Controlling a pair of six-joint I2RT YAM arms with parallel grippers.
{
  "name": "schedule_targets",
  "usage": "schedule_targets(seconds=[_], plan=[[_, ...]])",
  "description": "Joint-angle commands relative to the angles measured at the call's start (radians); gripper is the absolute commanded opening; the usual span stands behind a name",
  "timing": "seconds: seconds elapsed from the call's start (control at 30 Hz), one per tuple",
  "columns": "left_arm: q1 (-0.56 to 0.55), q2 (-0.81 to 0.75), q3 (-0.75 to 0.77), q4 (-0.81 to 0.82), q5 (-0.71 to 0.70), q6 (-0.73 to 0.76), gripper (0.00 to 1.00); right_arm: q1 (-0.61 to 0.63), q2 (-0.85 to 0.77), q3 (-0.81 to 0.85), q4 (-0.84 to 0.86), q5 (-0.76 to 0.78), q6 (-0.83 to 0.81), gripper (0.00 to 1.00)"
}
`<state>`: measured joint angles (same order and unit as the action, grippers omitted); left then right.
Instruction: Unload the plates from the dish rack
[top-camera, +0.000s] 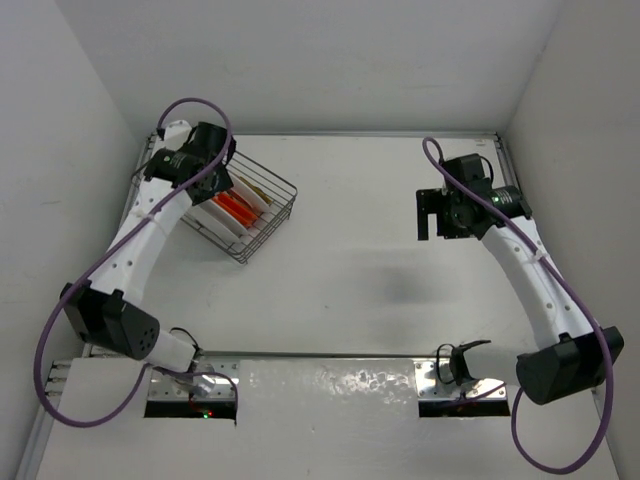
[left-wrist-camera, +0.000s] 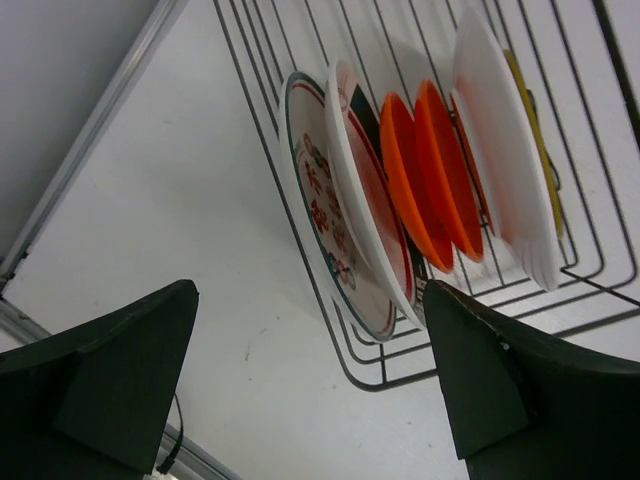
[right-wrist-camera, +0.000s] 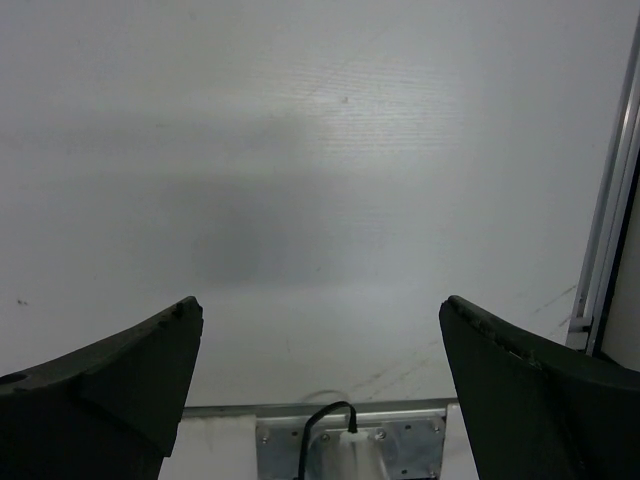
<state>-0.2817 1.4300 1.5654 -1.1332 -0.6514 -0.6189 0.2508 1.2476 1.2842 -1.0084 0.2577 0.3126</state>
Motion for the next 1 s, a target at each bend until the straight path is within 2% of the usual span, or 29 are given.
schedule_targets(seconds=[0.0, 0.13, 0.2, 0.23, 0.43, 0.77, 0.93, 0.97], plan=[[-0.004, 0.047, 0.074, -0.074, -0.076, -0.056, 0.92, 0.001, -0.014, -0.014, -0.006, -0.021, -0.015, 0.99], [-0.005, 0.11, 0.123, -0.151, -0.145, -0.137, 0.77, 0.001, -0.01, -0.014, -0.004, -0.023, -0.023, 0.99], [-0.004, 0.107, 0.116, -0.157, -0.174, -0.156, 0.76, 0.002, -0.01, -0.019, -0.006, -0.026, -0.024, 0.99], [-0.005, 0.098, 0.092, -0.149, -0.18, -0.157, 0.7, 0.002, -0.01, -0.022, -0.004, -0.028, -0.023, 0.99], [-0.005, 0.072, -0.048, 0.014, -0.172, -0.137, 0.66, 0.001, -0.007, -0.026, -0.001, -0.064, -0.021, 0.99], [0.016, 0.072, -0.146, 0.179, -0.14, -0.125, 0.6, 0.004, 0.003, -0.011, -0.001, -0.12, -0.012, 0.99], [0.033, 0.069, -0.169, 0.173, -0.119, -0.146, 0.32, 0.004, 0.006, -0.003, 0.001, -0.12, -0.012, 0.99], [0.036, 0.069, -0.172, 0.173, -0.119, -0.153, 0.29, 0.004, 0.006, -0.003, -0.001, -0.12, -0.01, 0.99]])
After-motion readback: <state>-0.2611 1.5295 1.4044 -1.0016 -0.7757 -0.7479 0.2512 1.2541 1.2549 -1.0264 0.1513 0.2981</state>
